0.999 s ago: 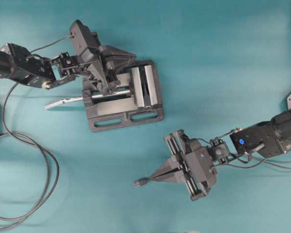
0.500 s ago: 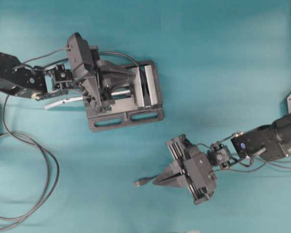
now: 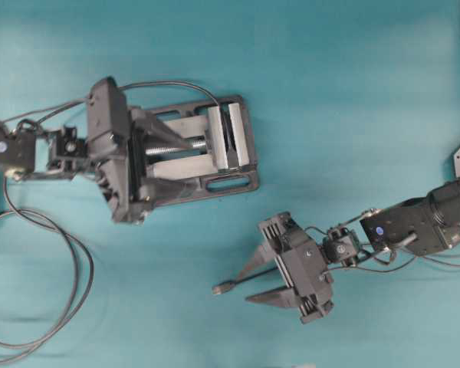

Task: Insert the USB cable into the fixed female connector.

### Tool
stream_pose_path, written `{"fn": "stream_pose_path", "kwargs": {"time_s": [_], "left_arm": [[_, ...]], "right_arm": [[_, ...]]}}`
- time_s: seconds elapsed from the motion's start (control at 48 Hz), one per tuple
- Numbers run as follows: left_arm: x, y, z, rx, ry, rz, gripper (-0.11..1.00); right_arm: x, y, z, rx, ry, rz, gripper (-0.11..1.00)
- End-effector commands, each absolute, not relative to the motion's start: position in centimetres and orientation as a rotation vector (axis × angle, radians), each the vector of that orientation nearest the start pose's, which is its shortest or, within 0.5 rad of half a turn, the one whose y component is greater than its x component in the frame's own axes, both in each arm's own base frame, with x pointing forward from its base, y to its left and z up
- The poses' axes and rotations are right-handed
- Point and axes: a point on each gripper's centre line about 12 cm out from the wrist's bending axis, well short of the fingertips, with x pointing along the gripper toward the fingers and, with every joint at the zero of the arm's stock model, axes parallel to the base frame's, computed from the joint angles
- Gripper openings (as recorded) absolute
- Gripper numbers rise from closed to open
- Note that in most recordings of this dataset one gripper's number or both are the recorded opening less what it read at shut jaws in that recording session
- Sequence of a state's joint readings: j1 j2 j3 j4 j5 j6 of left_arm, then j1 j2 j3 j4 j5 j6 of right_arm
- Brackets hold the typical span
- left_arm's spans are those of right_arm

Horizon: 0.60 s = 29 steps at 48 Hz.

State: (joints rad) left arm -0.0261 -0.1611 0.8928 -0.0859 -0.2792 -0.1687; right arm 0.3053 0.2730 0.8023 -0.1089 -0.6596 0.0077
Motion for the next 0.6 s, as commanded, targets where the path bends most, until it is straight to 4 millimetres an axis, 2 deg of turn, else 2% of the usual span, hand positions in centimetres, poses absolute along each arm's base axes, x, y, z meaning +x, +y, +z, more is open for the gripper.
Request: {"fn": "stream_pose_path", "kwargs": {"time_s": [0.0, 0.062, 0.167, 0.291, 0.416, 0.583], "left_arm": [[33.9, -1.5, 19.3, -0.244, 0.396, 0.024, 0.99], [33.8, -2.4, 19.1, -0.237, 0.381, -0.003, 0.99], [33.0, -4.1, 18.0, -0.23, 0.376, -0.053, 0.99], [32.9, -5.0, 18.3, -0.227, 0.313, -0.083, 0.99], [31.7, -4.9, 18.3, -0.222, 0.307, -0.087, 0.99], [28.9, -4.5, 18.0, -0.216, 0.317, -0.09, 0.99]], "right_arm": [[37.6, 12.5, 9.7, -0.123, 0.376, 0.379, 0.68], [37.8, 12.6, 9.8, -0.126, 0.379, 0.38, 0.75], [38.1, 12.7, 10.0, -0.13, 0.378, 0.378, 0.71], [38.2, 12.6, 9.9, -0.129, 0.381, 0.375, 0.68], [38.1, 12.6, 9.1, -0.131, 0.401, 0.377, 0.68], [38.3, 12.7, 8.3, -0.132, 0.417, 0.376, 0.67]]}}
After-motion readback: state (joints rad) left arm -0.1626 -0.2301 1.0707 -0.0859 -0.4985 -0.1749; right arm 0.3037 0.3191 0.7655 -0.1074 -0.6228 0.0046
